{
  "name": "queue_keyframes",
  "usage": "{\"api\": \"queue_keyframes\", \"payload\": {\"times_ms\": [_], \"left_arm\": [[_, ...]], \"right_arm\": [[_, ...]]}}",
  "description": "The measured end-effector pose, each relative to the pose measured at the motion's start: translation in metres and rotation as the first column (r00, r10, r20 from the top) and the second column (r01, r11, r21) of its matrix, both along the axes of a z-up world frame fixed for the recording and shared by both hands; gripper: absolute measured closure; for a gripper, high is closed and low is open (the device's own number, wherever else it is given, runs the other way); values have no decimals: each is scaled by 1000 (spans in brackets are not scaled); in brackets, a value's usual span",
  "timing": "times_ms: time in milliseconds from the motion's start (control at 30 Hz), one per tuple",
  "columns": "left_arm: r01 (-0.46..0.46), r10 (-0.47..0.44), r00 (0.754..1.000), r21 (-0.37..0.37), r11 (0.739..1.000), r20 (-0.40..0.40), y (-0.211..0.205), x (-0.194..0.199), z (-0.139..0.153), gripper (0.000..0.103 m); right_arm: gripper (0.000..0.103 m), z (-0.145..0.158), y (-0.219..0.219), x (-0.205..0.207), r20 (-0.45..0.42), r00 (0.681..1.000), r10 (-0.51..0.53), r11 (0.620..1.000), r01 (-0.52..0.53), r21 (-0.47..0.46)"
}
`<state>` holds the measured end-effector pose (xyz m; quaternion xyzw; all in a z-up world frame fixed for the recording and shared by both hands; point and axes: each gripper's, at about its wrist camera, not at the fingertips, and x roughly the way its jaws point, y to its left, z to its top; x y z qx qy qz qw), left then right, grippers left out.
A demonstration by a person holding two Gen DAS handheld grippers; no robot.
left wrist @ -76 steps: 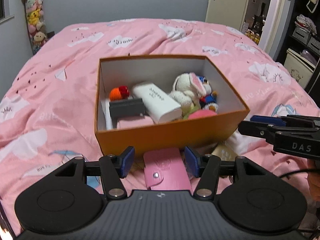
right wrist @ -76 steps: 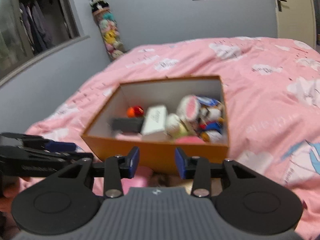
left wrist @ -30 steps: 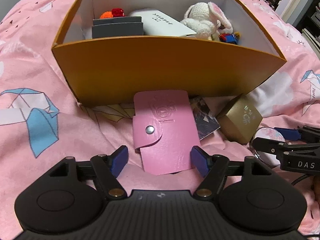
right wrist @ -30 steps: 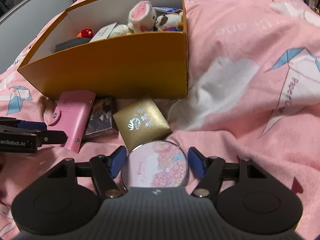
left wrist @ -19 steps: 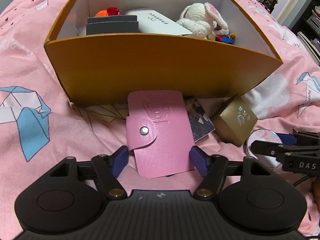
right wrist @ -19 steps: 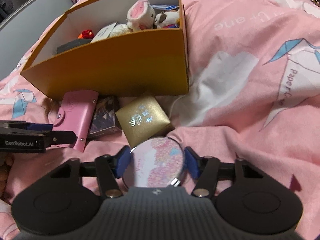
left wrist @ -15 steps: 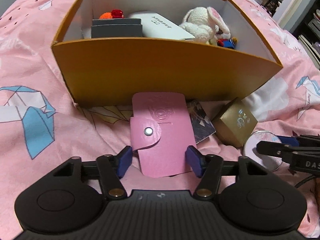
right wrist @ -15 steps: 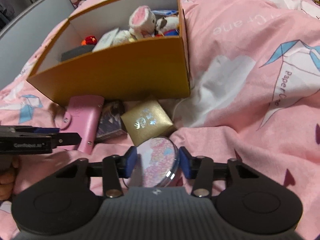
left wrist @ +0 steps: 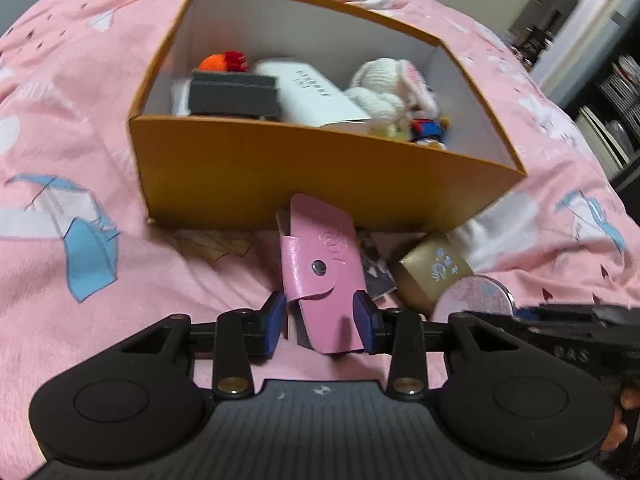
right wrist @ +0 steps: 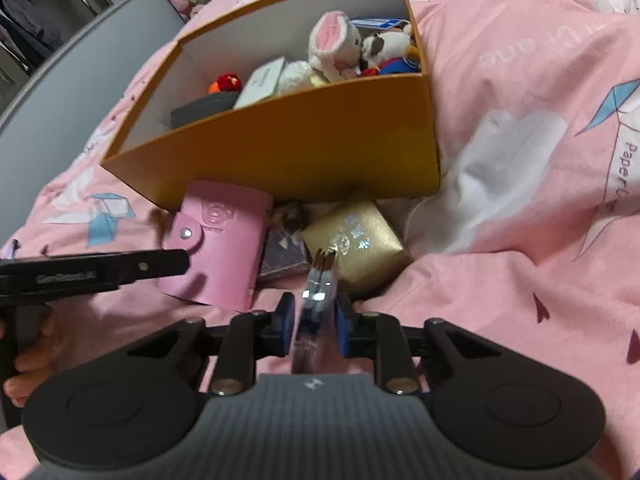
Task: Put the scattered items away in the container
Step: 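Grasp the round pink compact mirror with the right gripper while the left lifts the wallet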
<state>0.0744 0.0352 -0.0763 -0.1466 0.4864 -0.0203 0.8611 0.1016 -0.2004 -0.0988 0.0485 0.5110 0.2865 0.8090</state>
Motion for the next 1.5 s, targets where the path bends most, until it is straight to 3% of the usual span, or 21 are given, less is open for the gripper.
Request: {"api": "queue_keyframes", "payload": {"times_ms": [167, 467, 600, 867, 1033, 1167, 1267, 1500], "left_arm": [[51, -52, 998, 28, 998, 20, -13, 2, 4, 61], [76, -73, 996, -76, 994, 43, -14, 9, -2, 61], [121, -114, 990, -92, 988, 83, -21, 9, 2, 61], [139, -132, 989, -98, 985, 73, -31, 17, 0, 59], [126, -110, 990, -208, 970, 87, -24, 19, -2, 50], [102, -77, 993, -316, 943, 91, -14, 20, -9, 46], [19, -16, 1000, -395, 919, 10, -5, 26, -24, 53], [24, -32, 999, -327, 945, -20, -18, 29, -29, 64]], "right_arm": [[84, 2, 0, -1, 13, 1000, -1, 1000, 2, -14], [84, 4, 2, -1, 35, 999, 21, 1000, -21, -14], [85, 4, 3, -1, 37, 999, 25, 1000, -25, -10], [85, 4, 3, -2, 36, 999, 25, 1000, -25, -9], [85, 3, 2, -1, 36, 999, 25, 1000, -25, -9], [84, 3, 2, -1, 34, 999, 23, 1000, -23, -8], [84, 4, 2, -2, 35, 999, 24, 1000, -23, -7], [84, 3, 1, -2, 34, 999, 21, 1000, -21, -6]]}}
